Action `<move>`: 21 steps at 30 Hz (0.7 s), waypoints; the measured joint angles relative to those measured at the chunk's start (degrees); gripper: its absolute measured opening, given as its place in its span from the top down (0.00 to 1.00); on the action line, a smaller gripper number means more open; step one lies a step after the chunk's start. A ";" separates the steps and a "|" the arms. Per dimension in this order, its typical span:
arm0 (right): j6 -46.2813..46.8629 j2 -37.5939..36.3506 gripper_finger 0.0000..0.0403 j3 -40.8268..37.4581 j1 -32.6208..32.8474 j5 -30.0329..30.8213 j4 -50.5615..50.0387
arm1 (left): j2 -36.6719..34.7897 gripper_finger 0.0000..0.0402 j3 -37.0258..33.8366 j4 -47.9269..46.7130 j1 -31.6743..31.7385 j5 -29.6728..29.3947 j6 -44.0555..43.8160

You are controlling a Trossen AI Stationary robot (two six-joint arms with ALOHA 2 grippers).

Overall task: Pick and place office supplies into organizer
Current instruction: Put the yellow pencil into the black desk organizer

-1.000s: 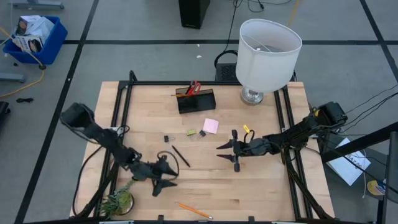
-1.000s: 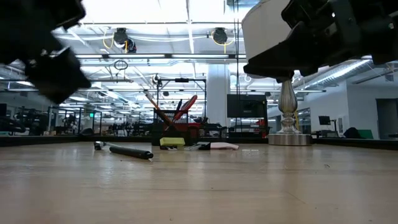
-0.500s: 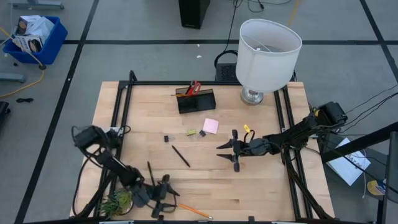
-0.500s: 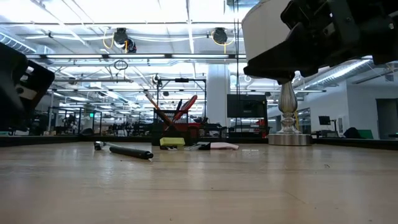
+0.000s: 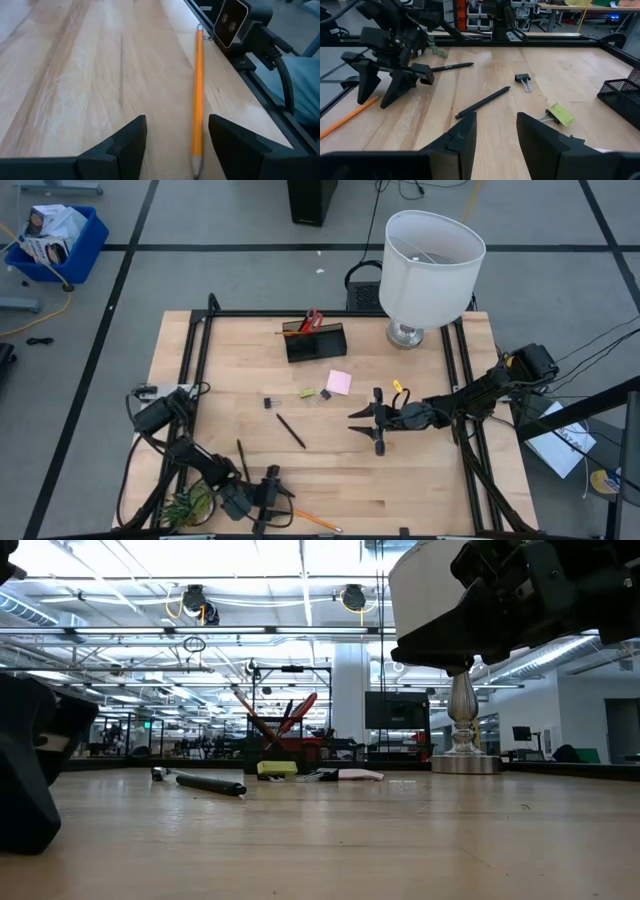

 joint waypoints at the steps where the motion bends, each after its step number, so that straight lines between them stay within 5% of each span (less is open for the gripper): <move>1: -0.01 0.00 0.67 0.00 0.00 -0.01 -0.06 | 0.07 0.45 0.00 -0.01 0.00 -0.20 0.27; 10: -0.40 0.00 0.67 0.00 -0.13 0.09 -0.82 | 0.14 0.49 0.03 -1.84 0.51 -2.87 4.81; 21: -0.44 0.00 0.67 0.00 -0.15 0.13 -0.77 | 0.08 0.81 0.00 -3.37 2.06 -1.48 4.07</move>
